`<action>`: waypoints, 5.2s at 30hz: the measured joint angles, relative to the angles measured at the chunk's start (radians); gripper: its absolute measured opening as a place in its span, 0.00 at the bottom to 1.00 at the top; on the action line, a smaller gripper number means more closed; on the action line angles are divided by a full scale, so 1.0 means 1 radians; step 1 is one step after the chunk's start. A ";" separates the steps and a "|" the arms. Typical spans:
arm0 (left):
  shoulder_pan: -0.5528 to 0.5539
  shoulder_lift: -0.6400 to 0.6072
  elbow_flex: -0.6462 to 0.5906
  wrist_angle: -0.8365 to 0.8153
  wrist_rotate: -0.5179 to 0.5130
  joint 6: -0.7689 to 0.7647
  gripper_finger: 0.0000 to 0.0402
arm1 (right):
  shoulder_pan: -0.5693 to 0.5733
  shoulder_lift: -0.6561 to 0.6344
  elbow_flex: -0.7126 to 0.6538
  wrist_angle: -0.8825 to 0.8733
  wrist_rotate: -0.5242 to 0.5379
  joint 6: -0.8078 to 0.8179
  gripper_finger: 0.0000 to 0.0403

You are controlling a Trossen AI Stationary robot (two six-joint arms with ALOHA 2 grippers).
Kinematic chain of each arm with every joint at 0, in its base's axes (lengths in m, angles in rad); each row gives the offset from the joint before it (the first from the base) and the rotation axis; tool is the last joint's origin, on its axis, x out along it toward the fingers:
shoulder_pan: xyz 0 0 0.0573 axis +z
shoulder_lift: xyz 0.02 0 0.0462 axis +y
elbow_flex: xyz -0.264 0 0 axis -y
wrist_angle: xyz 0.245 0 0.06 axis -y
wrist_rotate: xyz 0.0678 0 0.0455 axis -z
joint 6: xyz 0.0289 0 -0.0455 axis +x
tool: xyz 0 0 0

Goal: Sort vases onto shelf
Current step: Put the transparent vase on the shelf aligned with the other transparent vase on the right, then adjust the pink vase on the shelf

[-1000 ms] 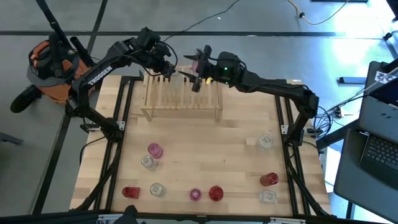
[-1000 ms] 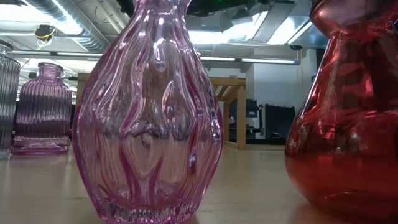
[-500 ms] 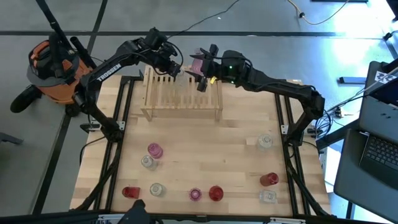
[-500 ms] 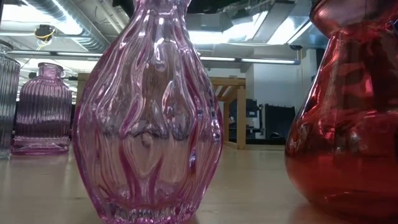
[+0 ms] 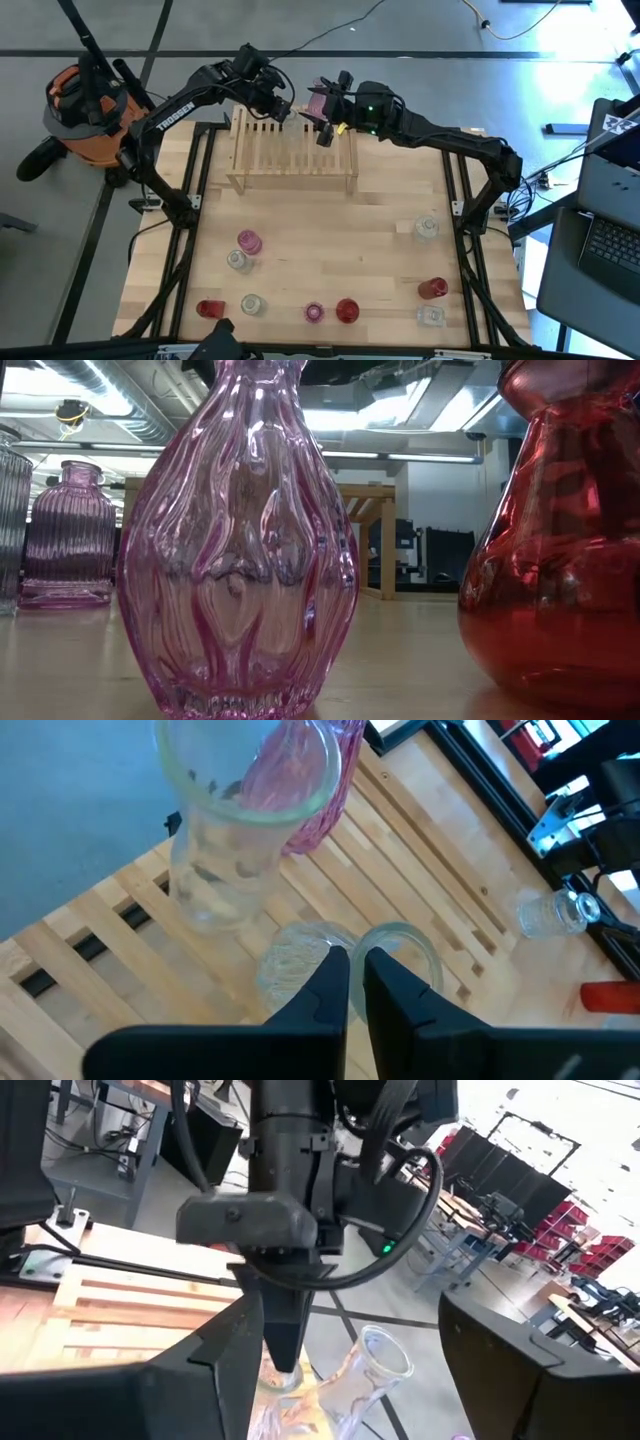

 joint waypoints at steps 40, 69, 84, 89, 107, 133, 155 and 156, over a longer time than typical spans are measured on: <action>0.000 -0.001 0.000 -0.007 0.023 -0.012 0.22 | 0.000 -0.028 -0.001 -0.030 0.078 -0.015 0.62; 0.026 -0.023 0.000 -0.030 -0.019 0.018 0.36 | 0.000 -0.033 -0.001 -0.039 0.079 -0.019 0.62; 0.060 -0.200 0.002 -0.059 -0.064 -0.044 0.42 | -0.094 -0.108 0.001 -0.228 0.356 0.034 0.62; 0.055 -0.284 0.002 -0.085 -0.084 -0.054 0.42 | -0.191 -0.105 -0.034 -0.315 0.367 0.087 0.62; -0.049 -0.365 0.002 -0.132 -0.199 -0.123 0.42 | -0.459 0.113 -0.130 0.053 -0.307 0.106 0.62; -0.055 -0.366 0.000 -0.133 -0.214 -0.185 0.42 | -0.502 0.472 0.291 -0.013 -0.653 -0.077 0.62; -0.055 -0.366 0.000 -0.137 -0.215 -0.157 0.42 | -0.511 0.475 0.293 -0.093 -0.849 -0.137 0.62; -0.055 -0.366 0.000 -0.137 -0.215 -0.156 0.42 | -0.510 0.475 0.293 -0.099 -0.850 -0.139 0.62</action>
